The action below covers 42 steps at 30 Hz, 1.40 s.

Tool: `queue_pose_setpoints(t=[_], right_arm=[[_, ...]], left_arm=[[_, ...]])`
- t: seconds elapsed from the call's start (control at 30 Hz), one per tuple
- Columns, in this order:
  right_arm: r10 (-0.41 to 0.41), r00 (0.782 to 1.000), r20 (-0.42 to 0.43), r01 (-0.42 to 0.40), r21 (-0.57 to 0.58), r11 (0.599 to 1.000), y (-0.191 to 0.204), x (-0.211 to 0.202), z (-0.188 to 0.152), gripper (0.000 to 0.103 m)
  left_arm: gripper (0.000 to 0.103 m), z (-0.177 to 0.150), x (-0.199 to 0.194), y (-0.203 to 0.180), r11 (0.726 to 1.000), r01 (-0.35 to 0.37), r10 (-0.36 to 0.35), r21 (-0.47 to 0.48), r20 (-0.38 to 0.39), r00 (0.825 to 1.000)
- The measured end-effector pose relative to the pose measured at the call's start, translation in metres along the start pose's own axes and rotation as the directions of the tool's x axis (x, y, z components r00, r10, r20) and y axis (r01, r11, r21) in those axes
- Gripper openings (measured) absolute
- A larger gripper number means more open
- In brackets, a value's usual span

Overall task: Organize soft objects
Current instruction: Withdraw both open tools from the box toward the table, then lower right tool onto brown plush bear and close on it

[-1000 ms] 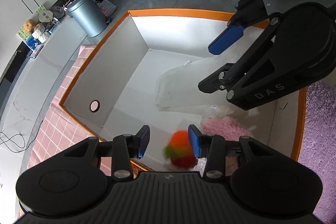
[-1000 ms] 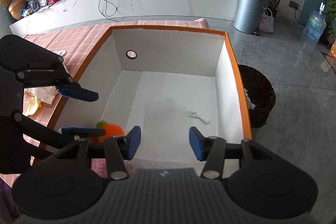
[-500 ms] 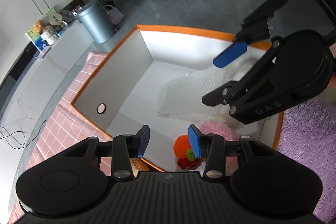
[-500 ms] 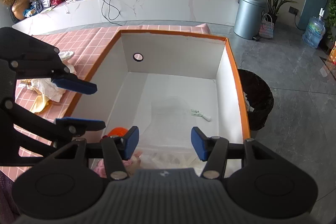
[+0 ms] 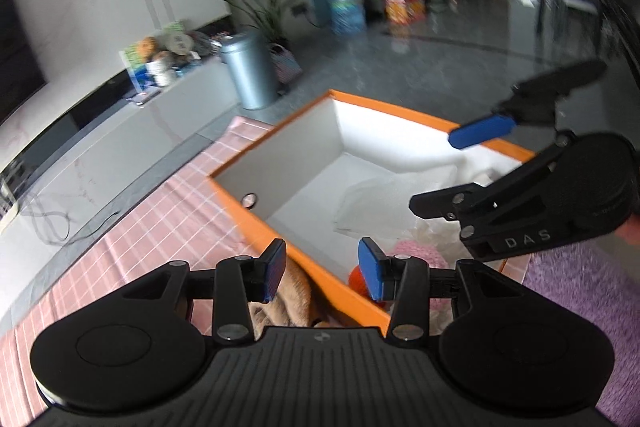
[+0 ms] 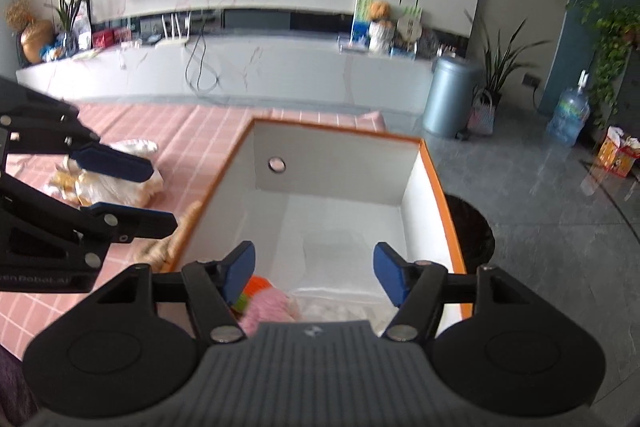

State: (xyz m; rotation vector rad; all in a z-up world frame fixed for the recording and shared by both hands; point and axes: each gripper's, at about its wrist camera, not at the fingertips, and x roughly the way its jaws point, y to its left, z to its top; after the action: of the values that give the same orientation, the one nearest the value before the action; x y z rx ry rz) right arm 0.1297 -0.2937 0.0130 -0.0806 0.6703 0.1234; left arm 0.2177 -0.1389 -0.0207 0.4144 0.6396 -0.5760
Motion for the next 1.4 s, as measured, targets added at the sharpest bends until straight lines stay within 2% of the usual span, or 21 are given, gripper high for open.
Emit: queue_pose_setpoints(t=[0.17,0.27,0.4,0.57,0.77,0.9,1.03,1.2,1.4], right_arm=[[-0.011,0.997,0.083,0.011,-0.008,1.0,0.025,-0.017,-0.007,0.067],[-0.01,0.992,0.127,0.012,-0.015,1.0,0.041,-0.025,-0.011,0.069],[0.01,0.986,0.167,-0.008,-0.008,1.0,0.061,-0.033,-0.017,0.069],[0.026,0.981,0.194,-0.022,-0.023,1.0,0.087,-0.036,-0.027,0.069],[0.036,0.975,0.217,-0.016,-0.092,0.996,0.123,-0.037,-0.043,0.067],[0.052,0.977,0.206,-0.012,-0.191,0.982,0.147,-0.032,-0.051,0.065],[0.035,0.983,0.181,0.016,-0.276,0.961,0.164,-0.017,-0.053,0.062],[-0.034,0.989,0.143,0.083,-0.356,0.931,0.18,0.015,-0.058,0.059],[-0.129,0.985,0.114,0.167,-0.464,0.87,0.196,0.054,-0.068,0.059]], left_arm=[[0.051,0.003,0.011,-0.009,0.995,0.007,-0.005,0.1,-0.025,1.0],[0.051,0.002,0.019,-0.012,0.992,0.013,-0.008,0.125,-0.041,0.999],[0.051,0.002,0.023,-0.012,0.992,0.008,-0.004,0.13,-0.026,1.0],[0.051,0.0,0.025,-0.005,0.992,0.058,-0.057,0.114,-0.015,0.998],[0.051,0.0,0.026,-0.006,0.984,0.083,-0.08,0.157,-0.028,0.996],[0.051,0.003,0.03,-0.008,0.974,0.113,-0.105,0.197,-0.051,0.993],[0.051,0.005,0.036,-0.016,0.949,0.152,-0.123,0.275,-0.117,0.985],[0.051,0.004,0.043,-0.025,0.926,0.185,-0.126,0.328,-0.192,0.973],[0.051,0.001,0.05,-0.028,0.919,0.185,-0.096,0.348,-0.257,0.962]])
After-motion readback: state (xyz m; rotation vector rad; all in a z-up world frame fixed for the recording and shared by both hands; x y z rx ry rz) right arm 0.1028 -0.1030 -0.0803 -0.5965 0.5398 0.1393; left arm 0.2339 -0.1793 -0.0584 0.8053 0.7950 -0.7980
